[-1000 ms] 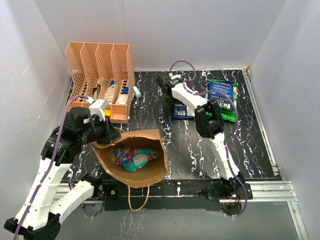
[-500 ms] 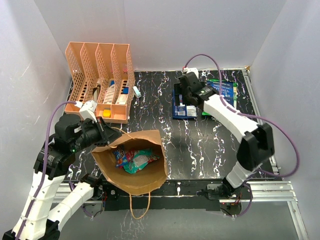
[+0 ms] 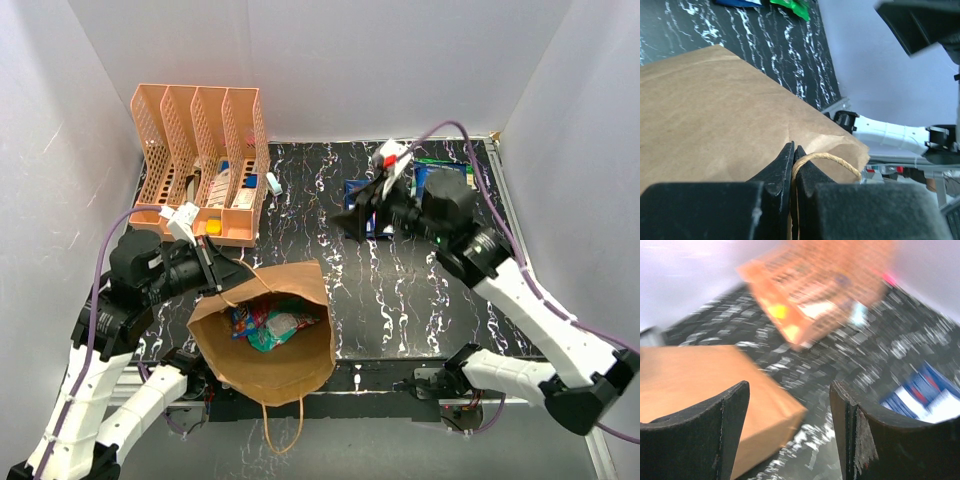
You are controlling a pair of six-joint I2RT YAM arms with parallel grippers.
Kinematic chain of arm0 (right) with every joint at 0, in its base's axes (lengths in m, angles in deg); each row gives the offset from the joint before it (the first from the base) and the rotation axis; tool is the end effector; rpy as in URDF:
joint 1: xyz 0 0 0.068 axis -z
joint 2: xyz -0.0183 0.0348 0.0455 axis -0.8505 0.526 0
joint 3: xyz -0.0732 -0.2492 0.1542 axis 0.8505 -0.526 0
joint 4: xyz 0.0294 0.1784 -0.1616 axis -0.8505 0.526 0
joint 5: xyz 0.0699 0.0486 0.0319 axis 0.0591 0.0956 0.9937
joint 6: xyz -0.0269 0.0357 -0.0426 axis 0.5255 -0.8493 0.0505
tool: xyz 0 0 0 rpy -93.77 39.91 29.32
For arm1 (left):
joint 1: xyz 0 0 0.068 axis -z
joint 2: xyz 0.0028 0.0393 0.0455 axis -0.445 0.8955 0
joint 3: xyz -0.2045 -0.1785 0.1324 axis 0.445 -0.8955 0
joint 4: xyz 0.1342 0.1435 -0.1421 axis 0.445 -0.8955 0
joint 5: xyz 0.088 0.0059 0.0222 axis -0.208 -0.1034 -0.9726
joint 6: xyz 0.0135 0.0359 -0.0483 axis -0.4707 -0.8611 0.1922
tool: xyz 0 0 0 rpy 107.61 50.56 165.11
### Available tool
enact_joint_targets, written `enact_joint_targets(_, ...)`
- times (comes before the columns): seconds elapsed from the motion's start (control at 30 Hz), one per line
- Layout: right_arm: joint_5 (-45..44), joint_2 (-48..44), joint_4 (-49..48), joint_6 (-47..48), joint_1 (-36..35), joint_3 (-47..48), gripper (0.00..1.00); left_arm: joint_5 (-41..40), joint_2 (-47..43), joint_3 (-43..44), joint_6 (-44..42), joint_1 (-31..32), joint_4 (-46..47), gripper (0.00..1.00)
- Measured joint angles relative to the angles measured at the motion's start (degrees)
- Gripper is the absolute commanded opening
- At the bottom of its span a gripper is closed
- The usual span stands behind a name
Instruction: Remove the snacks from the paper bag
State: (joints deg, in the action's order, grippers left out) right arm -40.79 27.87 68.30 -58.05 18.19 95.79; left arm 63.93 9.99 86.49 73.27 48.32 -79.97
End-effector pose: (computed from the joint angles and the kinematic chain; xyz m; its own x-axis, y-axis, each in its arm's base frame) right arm 0.1411 0.1421 0.4471 -0.1258 -0.0585 -0.9903 -0.8816 0.4644 0.0845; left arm 0.0610 -0.0494 0.4020 -0.7174 -0.3476 -0.6038 0.3774 0.5346 -0.7561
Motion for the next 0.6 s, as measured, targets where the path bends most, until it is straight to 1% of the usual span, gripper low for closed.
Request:
enact_joint_targets(0.13,4.5,-1.6,-4.2,3.7,-15.1,0.0,0.63,3.3,-1.9,-2.6,0.8,0.0,1.2,0.0)
enact_joint_targets(0.2,4.0,-0.3,-4.9,5.5,-24.7,0.1,0.63,3.9,-2.9,-4.1,1.2,0.0,0.9,0.0)
enact_joint_targets(0.23,3.9,0.5,-4.9,6.2,-28.0,0.1,0.63,3.9,-3.3,-4.4,1.2,0.0,0.7,0.0)
enact_joint_targets(0.4,-2.7,6.1,-3.1,14.0,-49.6,0.1,0.63,4.5,-4.5,-4.5,1.4,0.0,0.7,0.0)
enact_joint_targets(0.47,-6.6,8.2,-1.9,17.7,-56.7,0.1,0.6,4.7,-4.6,-4.5,1.4,0.0,0.4,0.0)
enact_joint_targets(0.53,-8.6,9.7,-1.3,20.9,-57.5,0.0,0.58,5.0,-4.7,-4.4,1.3,0.0,-0.1,0.0)
enact_joint_targets(0.6,-17.6,10.8,-1.2,23.0,-57.5,-0.4,0.57,5.2,-4.7,-3.9,1.0,0.0,-0.7,0.0)
